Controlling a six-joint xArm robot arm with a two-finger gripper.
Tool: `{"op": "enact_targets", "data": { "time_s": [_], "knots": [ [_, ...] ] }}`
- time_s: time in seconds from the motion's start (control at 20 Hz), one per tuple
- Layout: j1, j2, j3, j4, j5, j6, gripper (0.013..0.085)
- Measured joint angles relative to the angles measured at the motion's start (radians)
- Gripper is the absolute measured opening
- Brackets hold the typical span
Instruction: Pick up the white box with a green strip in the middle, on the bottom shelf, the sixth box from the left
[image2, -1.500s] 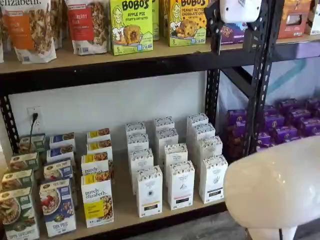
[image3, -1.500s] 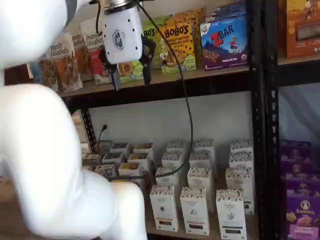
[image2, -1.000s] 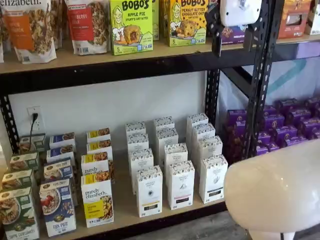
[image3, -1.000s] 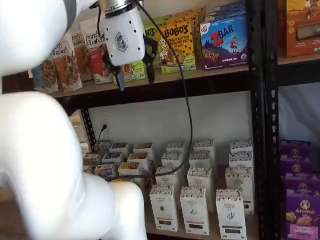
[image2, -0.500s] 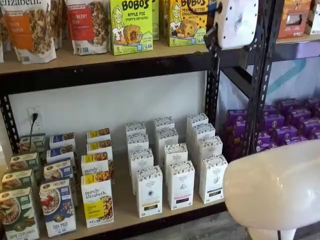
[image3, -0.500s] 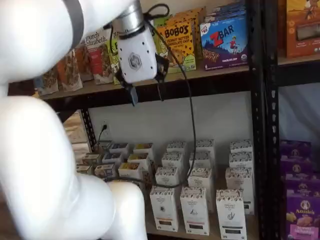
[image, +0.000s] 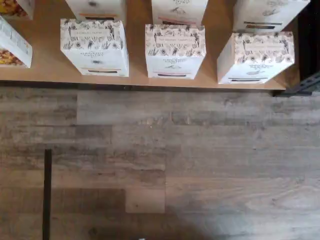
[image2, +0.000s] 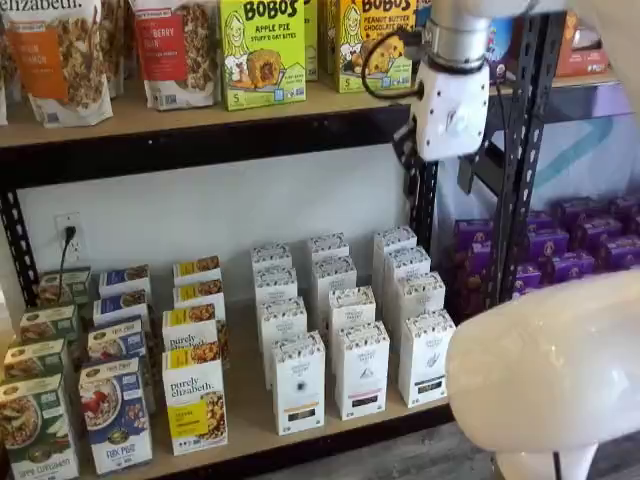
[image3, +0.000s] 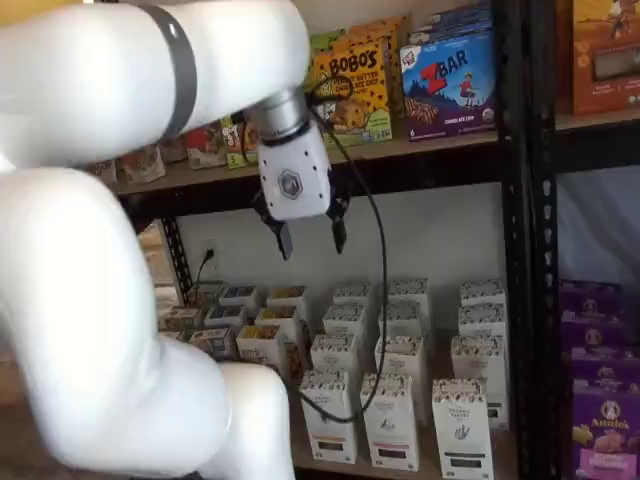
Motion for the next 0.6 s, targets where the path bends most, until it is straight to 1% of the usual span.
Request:
{"op": "enact_targets", "data": {
  "time_s": [0.05,0.1,0.15,0.2,0.3,0.35,0.6],
  "knots": [
    [-0.011,0.010,0.016,0.012,-0.024,-0.012,0.0850],
    [-0.015,0.020,0.025,0.010,-0.036,-0.016,0.0850],
    [-0.014,0.030,0.034,-0.006,-0.047,-0.010,0.0850],
    [-0.008,0.040,0.044,-0.035,-0.061,0.004,0.0850],
    [-0.012,0.068,0.070,-0.066,-0.100,0.014,0.0850],
    [-0.019,0.081,0.086,-0.071,-0.129,0.012,0.0850],
    [-0.082,0.141,0.141,-0.006,-0.271,-0.071,0.0850]
  ]
}}
